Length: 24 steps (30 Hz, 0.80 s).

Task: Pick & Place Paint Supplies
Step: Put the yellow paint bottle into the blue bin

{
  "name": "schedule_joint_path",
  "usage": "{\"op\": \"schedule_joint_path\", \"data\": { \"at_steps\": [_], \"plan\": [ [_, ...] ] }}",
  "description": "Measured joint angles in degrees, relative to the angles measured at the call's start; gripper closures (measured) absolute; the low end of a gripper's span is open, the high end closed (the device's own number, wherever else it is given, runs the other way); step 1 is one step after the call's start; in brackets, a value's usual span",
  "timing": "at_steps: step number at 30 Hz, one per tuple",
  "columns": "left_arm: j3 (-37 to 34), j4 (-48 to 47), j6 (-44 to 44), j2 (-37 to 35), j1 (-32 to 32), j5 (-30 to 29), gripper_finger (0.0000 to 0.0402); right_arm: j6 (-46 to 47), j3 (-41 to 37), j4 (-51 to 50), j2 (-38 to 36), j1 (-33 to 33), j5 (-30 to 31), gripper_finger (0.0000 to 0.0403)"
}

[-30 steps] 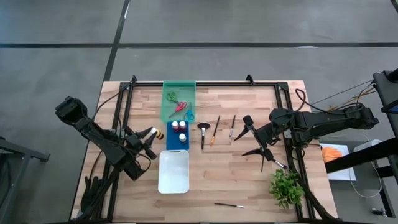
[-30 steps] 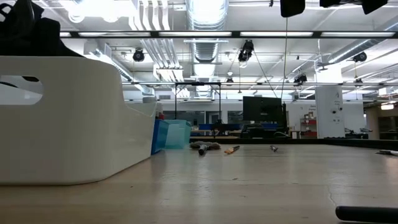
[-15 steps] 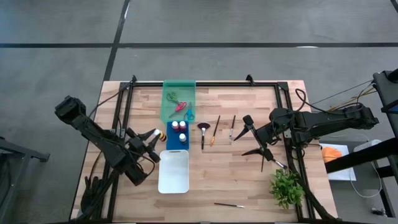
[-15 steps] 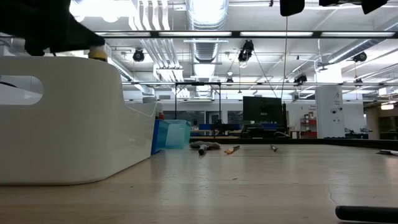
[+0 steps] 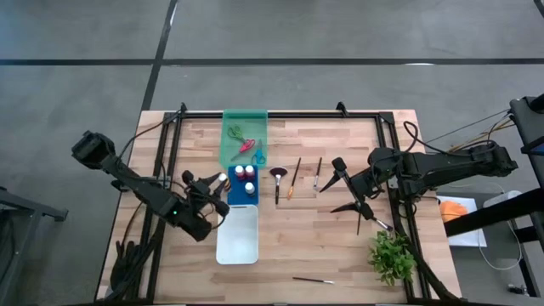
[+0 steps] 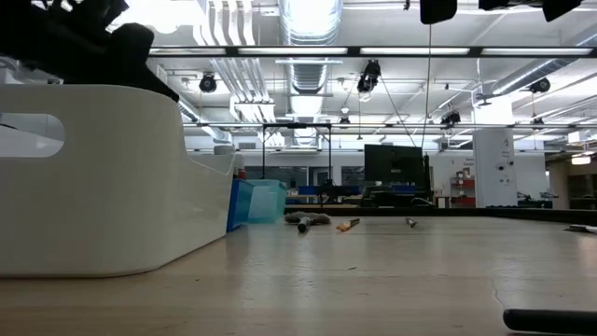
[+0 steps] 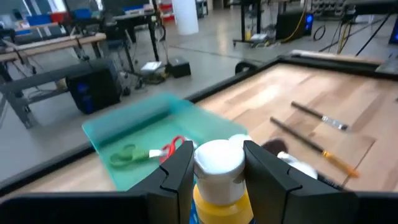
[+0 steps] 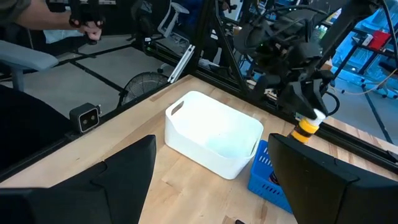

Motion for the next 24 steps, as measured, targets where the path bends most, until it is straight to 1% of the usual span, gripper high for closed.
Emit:
{"op": "schedule_joint_path", "data": {
  "at_steps": [5,7,12,14,22,24],
  "plan": [
    [-4.3,15.9,10.9,0.0,1.3,-1.1,0.0288,-0.8,0.0,-0.4,0.0,0.0,0.0,0.0096],
    [-5.6,21.0,13.7,0.0,1.7,-0.1,0.0288,-0.8,0.0,-0.4,0.0,0.0,0.0,0.0096],
    [-8.0,30.1,19.7,0.0,2.1,0.9,0.0288,-1.5,0.0,-0.4,0.0,0.0,0.0,0.0096],
    [-8.6,32.6,21.5,-0.1,2.7,1.7,0.0288,-1.6,0.0,-0.4,0.0,0.0,0.0,0.0096],
    [-9.2,35.4,24.6,0.2,5.1,5.6,0.0288,-1.7,0.0,-0.3,0.0,0.0,0.0,0.0096],
    [-9.1,37.2,26.4,0.2,5.9,7.5,0.0288,-1.7,0.0,-0.3,0.0,0.0,0.0,0.0096]
  ]
}}
